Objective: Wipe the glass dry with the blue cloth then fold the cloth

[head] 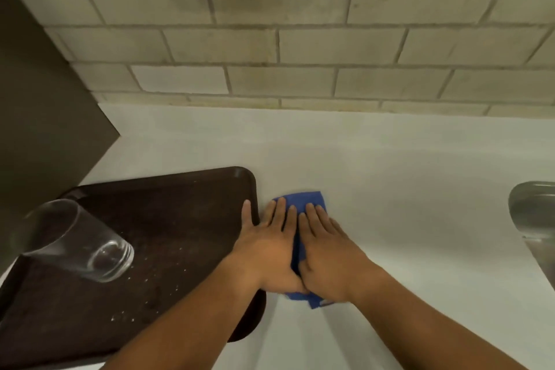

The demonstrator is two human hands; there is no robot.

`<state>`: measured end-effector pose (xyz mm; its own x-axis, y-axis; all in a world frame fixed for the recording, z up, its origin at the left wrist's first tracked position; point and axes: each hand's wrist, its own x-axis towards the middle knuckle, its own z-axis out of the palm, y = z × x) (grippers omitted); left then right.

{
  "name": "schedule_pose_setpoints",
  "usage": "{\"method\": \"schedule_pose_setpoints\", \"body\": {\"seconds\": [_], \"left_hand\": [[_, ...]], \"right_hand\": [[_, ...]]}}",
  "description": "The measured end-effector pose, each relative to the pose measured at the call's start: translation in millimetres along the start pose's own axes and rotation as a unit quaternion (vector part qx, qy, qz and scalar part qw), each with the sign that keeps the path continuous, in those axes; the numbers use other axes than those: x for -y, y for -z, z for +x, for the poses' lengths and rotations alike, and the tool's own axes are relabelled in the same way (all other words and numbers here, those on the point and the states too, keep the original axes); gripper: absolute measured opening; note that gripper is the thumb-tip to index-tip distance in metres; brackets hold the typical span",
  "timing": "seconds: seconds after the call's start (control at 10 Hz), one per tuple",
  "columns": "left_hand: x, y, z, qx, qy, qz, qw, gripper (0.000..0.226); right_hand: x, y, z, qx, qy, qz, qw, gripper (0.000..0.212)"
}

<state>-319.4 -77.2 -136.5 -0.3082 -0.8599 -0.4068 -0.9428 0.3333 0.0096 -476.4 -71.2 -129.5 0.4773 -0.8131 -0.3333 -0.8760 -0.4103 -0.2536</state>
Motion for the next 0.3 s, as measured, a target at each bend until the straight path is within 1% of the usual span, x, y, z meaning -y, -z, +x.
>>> {"method": "schedule_pose_setpoints", "body": {"seconds": [0.2, 0.3], "left_hand": [[4, 1, 0, -0.010, -0.006, 0.005, 1.000, 0.146], [13, 13, -5, -0.020, -0.007, -0.046, 0.999, 0.145]], "right_hand": [[6, 7, 9, 0.012, -0.031, -0.006, 0.999, 0.092], [10, 24, 13, -0.016, -0.061, 0.002, 0.998, 0.091]]}}
